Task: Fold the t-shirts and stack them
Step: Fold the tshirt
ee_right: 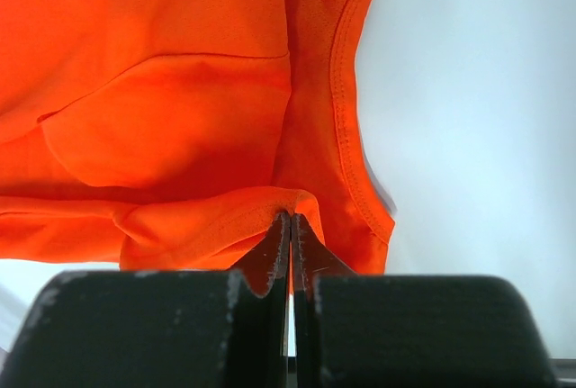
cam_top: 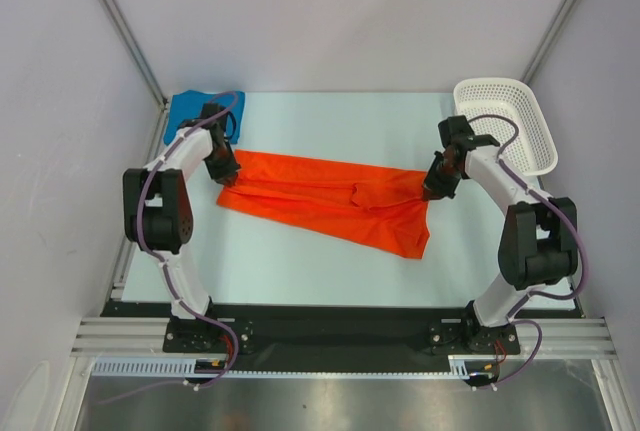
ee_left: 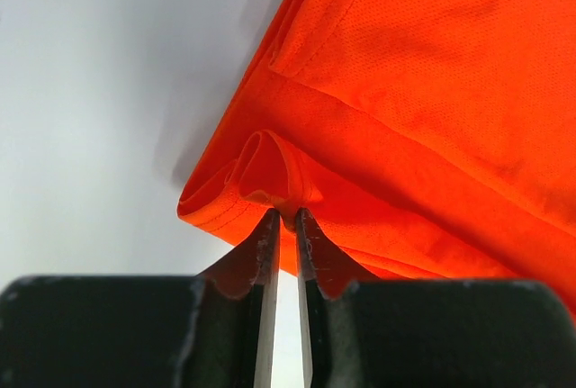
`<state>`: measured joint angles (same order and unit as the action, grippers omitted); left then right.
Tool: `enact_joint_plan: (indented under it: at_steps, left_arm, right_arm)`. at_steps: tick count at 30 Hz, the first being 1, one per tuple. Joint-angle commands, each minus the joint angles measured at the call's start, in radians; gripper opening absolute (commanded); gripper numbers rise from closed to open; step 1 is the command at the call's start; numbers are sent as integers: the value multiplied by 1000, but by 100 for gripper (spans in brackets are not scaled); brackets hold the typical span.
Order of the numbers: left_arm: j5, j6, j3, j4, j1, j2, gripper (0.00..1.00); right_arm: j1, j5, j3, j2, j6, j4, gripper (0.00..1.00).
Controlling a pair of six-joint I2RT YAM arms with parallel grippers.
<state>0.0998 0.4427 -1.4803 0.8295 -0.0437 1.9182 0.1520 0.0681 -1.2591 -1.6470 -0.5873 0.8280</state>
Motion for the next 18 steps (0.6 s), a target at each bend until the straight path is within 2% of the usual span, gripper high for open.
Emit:
enact_joint_plan:
  at_steps: [1,11,18]
  left_arm:
    - [5,-16,-55,19,1,24,17]
    - [41,-21,-97,33,2,21,13]
    - [32,-16,-153,48,2,77,12]
  right_arm:
    - [-8,12,-49,-20,24,-20,0]
    - [-38,13,-114,-14,37,34,0]
    - [-63,36,-163,-53,43,16,0]
